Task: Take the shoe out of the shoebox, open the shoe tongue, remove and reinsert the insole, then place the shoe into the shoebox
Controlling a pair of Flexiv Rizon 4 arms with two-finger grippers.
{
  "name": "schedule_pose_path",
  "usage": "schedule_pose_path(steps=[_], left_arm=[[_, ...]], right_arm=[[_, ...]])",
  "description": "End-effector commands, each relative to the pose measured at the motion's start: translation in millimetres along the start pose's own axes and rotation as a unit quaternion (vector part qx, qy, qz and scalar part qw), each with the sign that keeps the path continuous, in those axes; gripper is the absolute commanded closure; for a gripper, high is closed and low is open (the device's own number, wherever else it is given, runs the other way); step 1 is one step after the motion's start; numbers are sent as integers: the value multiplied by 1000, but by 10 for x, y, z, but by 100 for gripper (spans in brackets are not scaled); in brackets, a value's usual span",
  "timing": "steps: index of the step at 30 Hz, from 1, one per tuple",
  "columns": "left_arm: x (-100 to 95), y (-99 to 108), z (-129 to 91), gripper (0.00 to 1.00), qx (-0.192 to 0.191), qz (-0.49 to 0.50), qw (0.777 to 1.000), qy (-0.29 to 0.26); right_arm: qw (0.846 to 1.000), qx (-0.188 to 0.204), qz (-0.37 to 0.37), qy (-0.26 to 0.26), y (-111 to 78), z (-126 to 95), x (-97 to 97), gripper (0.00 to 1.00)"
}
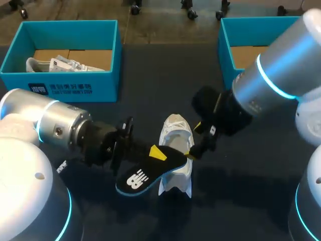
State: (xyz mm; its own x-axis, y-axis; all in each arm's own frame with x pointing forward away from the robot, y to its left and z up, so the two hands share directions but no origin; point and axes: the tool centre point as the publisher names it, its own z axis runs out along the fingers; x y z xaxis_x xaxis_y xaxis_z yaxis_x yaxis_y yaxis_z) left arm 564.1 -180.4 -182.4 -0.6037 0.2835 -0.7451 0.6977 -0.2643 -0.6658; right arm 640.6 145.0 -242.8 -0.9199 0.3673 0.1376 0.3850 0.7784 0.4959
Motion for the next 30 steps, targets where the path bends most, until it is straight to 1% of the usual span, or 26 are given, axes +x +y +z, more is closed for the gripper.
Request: schedule_pose_path(steps=[1,2,3,5,6,7,8,12,16,19,21,22,25,30], left_arm=[[-18,40,11,100,4,0,1000,2],[-18,40,11,100,4,0,1000,2],[16,80,66,100,7,-1,1000,11],[57,136,114,100,12,-12,1000,10],[73,147,118,100,22,-13,1000,8],[83,157,119,100,22,-16,1000,2],[100,177,119,100,20,-13,1000,1],[157,209,91,100,24,-2,1000,-16],[209,251,14,100,29,-8,999,-35],[238,279,-41,100,34,-14,998,-46],[257,315,-74,100,38,-20,998,-53],[260,322,-79,100,39,-22,998,-52],[254,351,-115,100,39,-25,997,-57],[238,346,-150,100,41,-26,997,-62]], right_arm=[[1000,-9,1,-3,-34,68,15,0],[1000,-9,1,-3,-34,68,15,0],[1000,-9,1,-3,-34,68,15,0],[1000,24,-19,-3,-10,113,-35,0],[999,28,-19,0,-28,161,-59,0],[999,28,-15,9,-47,194,-74,0],[999,39,-8,23,-83,272,-89,0],[999,29,-6,44,-142,514,-80,0],[998,34,-16,47,-186,710,-18,0],[998,34,-29,36,-201,748,29,0],[998,47,-36,32,-224,775,50,0],[998,45,-42,30,-231,780,51,0],[996,63,-49,32,-265,801,51,0],[995,79,-64,25,-288,812,35,0]])
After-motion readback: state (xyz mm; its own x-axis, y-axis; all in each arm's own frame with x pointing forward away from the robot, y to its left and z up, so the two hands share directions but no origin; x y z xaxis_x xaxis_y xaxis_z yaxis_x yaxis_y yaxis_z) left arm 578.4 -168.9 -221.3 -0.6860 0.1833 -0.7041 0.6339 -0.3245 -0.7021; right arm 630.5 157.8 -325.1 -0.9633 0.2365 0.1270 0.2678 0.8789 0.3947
